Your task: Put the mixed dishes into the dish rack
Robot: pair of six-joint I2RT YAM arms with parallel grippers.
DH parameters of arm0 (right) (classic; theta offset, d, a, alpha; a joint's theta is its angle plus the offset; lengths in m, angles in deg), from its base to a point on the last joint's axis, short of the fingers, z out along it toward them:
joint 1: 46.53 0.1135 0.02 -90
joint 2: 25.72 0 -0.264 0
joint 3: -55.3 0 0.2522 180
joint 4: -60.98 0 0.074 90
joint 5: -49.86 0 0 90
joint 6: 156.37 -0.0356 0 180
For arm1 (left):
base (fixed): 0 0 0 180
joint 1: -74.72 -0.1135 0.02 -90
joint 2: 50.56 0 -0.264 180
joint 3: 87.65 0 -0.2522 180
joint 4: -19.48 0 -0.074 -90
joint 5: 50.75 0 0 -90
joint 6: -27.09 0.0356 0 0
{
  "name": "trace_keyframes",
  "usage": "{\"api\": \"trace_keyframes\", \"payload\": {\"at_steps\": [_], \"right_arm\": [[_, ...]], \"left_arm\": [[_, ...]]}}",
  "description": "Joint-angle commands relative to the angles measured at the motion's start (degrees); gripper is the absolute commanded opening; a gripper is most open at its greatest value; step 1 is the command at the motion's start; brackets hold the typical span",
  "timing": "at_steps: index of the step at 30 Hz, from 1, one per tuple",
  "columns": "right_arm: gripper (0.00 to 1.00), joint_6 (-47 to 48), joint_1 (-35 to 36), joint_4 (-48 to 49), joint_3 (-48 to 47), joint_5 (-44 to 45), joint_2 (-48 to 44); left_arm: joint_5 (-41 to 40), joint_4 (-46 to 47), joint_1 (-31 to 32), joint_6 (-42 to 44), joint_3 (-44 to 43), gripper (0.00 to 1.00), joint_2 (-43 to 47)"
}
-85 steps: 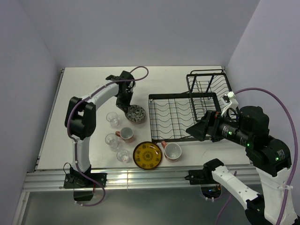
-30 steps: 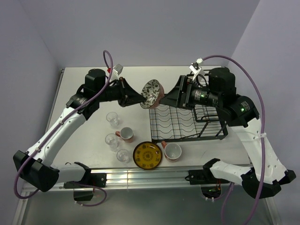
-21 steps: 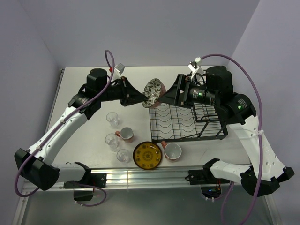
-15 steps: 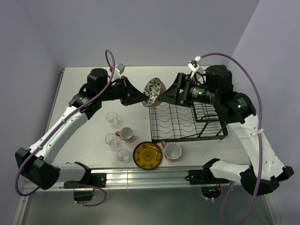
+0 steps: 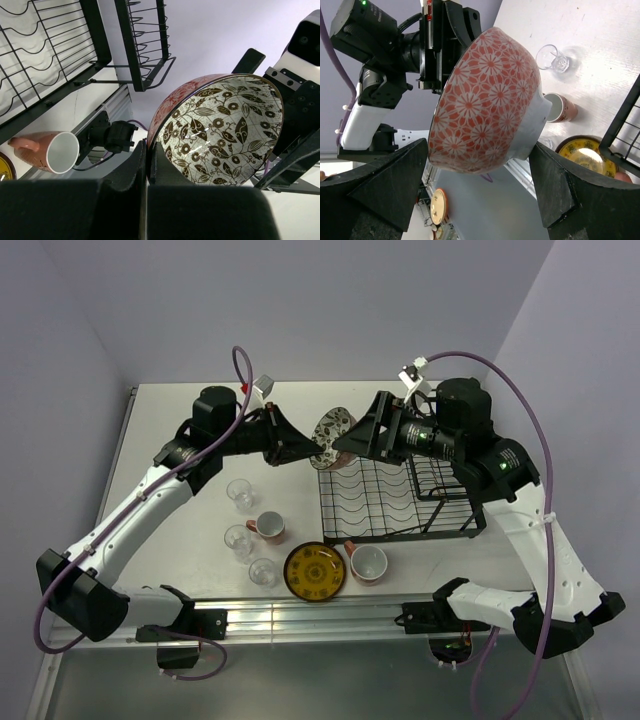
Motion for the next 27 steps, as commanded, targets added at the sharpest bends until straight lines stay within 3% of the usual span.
{"api": "trace_keyframes", "payload": {"at_steps": [1,6,21,27], "right_arm": [[0.87,-0.5,0.43,5.6,0.73,-0.56,-0.78],[0.82,-1.29,0.34,6.48,0.64,0.76,-1.66],[0.85,-6.12,0.25,16.15,6.26,-2.32,-6.76],[0.77,-8.06,0.25,18.97,7.59,-3.46,-7.12]], "left_arm": [[0.97,4.81,0.77,-0.33,-0.62,0.0,0.27],[0.79,4.81,0.86,0.19,-0.36,0.0,0.19],[1.23,6.57,0.86,-0.07,0.69,0.0,-0.25],[1.41,7.98,0.86,-1.03,2.1,0.0,0.54]]}}
